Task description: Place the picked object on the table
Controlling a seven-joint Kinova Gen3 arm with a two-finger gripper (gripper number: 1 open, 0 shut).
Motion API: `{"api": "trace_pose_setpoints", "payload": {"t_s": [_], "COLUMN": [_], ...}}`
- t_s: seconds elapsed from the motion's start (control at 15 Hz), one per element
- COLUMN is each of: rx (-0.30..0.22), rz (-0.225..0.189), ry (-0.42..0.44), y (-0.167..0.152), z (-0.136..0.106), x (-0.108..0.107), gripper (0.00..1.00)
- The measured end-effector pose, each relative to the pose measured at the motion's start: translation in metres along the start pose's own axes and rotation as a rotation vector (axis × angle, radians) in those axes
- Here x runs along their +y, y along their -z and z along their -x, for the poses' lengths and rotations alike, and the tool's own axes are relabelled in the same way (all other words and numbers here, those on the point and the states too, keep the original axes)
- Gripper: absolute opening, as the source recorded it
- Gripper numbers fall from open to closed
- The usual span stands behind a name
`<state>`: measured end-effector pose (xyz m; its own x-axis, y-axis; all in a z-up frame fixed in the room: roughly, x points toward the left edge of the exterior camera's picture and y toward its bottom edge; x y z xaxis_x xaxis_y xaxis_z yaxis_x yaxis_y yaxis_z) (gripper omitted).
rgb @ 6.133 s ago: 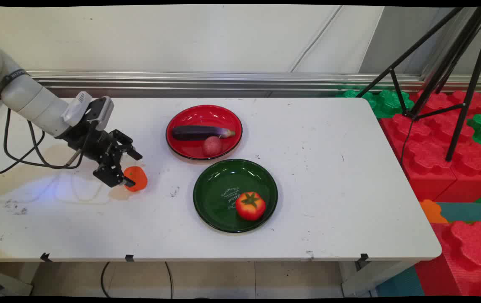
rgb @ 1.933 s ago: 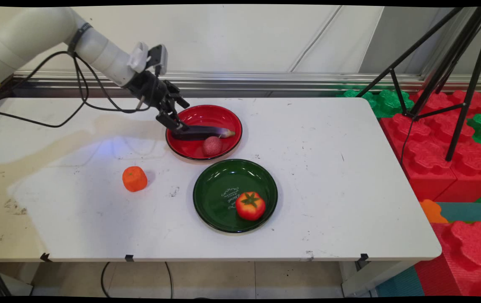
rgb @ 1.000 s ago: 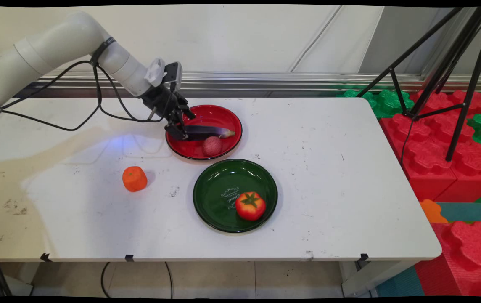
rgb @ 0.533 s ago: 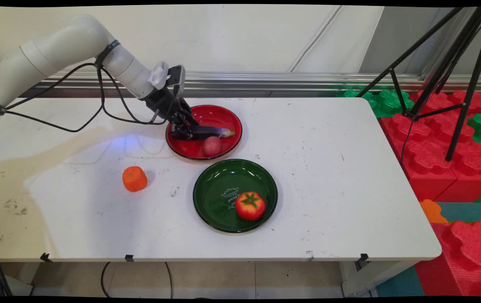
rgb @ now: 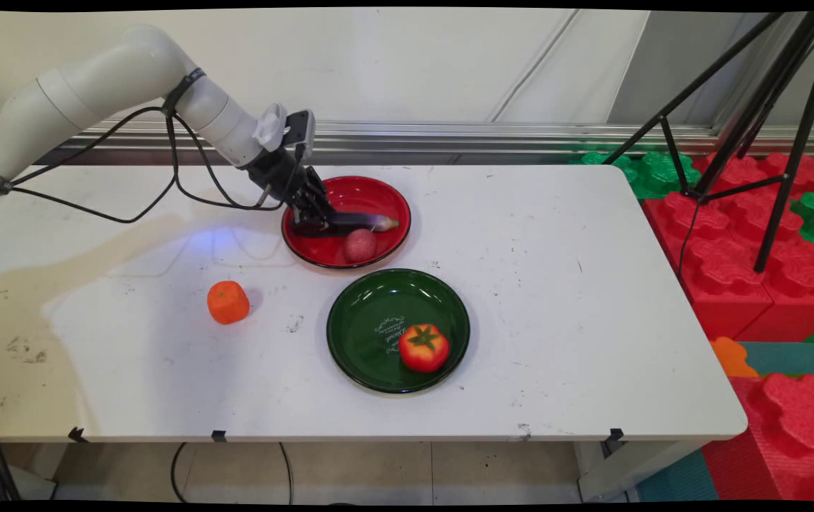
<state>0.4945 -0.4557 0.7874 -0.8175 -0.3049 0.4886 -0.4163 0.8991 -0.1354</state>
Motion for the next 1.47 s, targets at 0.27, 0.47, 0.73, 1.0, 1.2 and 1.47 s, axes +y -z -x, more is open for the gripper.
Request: {"api": "trace_pose_setpoints", "payload": {"t_s": [0.27, 0.47, 0.73, 1.0, 1.2, 1.47], "rx": [0.015, 0.037, 0.063, 0.089, 0.102, 0.111], "rz": [-0.012, -0.020, -0.033, -0.047, -0.049, -0.047], "ry": [0.008, 0.020, 0.036, 0.039, 0.027, 0.007], "y": [0.006, 0.016, 0.035, 0.060, 0.075, 0.098], "z": [-0.001, -0.002, 0.003, 0.009, 0.012, 0.019], "x": [-0.002, -0.002, 0.001, 0.006, 0.010, 0.018], "gripper": [0.00, 0.00, 0.00, 0.00, 0.00, 0.00]}}
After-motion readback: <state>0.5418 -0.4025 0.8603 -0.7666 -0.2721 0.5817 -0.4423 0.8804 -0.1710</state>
